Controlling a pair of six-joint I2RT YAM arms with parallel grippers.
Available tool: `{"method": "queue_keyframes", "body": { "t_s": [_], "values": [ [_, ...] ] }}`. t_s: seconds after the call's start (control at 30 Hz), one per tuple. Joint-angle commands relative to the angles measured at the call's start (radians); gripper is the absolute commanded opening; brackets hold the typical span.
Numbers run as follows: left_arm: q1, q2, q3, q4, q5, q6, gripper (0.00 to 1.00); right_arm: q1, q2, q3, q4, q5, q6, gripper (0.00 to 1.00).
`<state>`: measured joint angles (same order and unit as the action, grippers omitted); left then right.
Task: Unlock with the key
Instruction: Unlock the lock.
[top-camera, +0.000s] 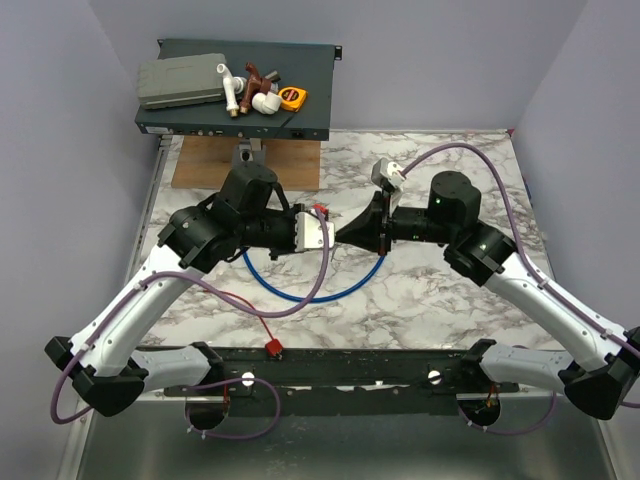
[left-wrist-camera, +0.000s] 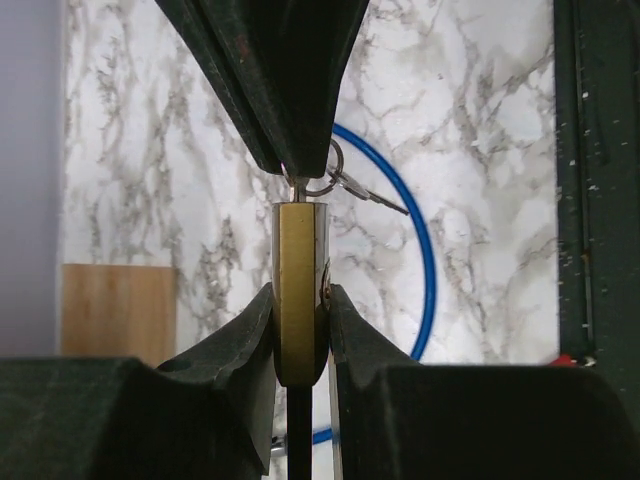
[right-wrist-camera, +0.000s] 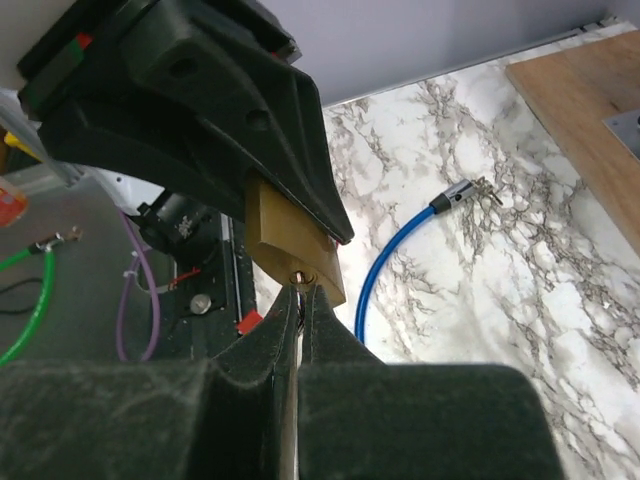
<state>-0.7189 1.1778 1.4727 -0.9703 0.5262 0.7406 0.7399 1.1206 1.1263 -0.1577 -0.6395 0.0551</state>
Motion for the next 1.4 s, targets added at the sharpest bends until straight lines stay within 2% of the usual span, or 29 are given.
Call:
{"method": "queue_keyframes", "body": {
  "t_s": [0.0,0.23,0.37,0.4,0.47,0.53,0.63,0.73,0.87,0.9,1.1,1.37],
  "values": [
    [-0.065,-0.076,-0.026,0.280,-0.059,0.147,0.00,-0.029,0.042,-0.020,0.020,-0.067,0.149,0.01],
    [-0.108,-0.153,-0.168,0.529,-0.197,0.247,0.00,-0.045,0.060,-0.028,0.029,-0.120,0.205,0.01],
    [-0.111,-0.166,-0.192,0.577,-0.215,0.257,0.00,-0.057,0.057,-0.040,0.054,-0.131,0.237,0.01],
    [-0.111,-0.162,-0.184,0.562,-0.207,0.253,0.00,-0.057,0.051,-0.042,0.056,-0.121,0.234,0.07],
    [-0.111,-0.151,-0.164,0.506,-0.185,0.232,0.00,-0.057,0.029,-0.034,0.036,-0.075,0.195,0.27],
    [-0.111,-0.131,-0.130,0.426,-0.157,0.174,0.00,-0.058,-0.010,-0.015,-0.003,-0.037,0.096,0.37],
    [-0.107,-0.086,-0.060,0.289,-0.090,0.061,0.00,-0.058,-0.080,-0.002,-0.025,0.010,-0.073,0.48],
    [-0.098,-0.031,0.021,0.160,0.010,-0.036,0.00,-0.057,-0.128,-0.033,-0.001,-0.006,-0.202,0.54],
    [-0.098,0.040,0.108,0.034,0.105,-0.094,0.00,-0.058,-0.143,-0.061,0.051,-0.066,-0.276,0.58],
    [-0.098,0.056,0.129,0.010,0.117,-0.100,0.00,-0.057,-0.139,-0.066,0.066,-0.083,-0.293,0.63],
    [-0.098,0.099,0.188,-0.031,0.136,-0.119,0.00,-0.057,-0.118,-0.069,0.107,-0.118,-0.315,0.63],
    [-0.098,0.144,0.221,-0.052,0.117,-0.127,0.00,-0.057,-0.082,-0.063,0.106,-0.239,-0.282,0.50]
  ]
}}
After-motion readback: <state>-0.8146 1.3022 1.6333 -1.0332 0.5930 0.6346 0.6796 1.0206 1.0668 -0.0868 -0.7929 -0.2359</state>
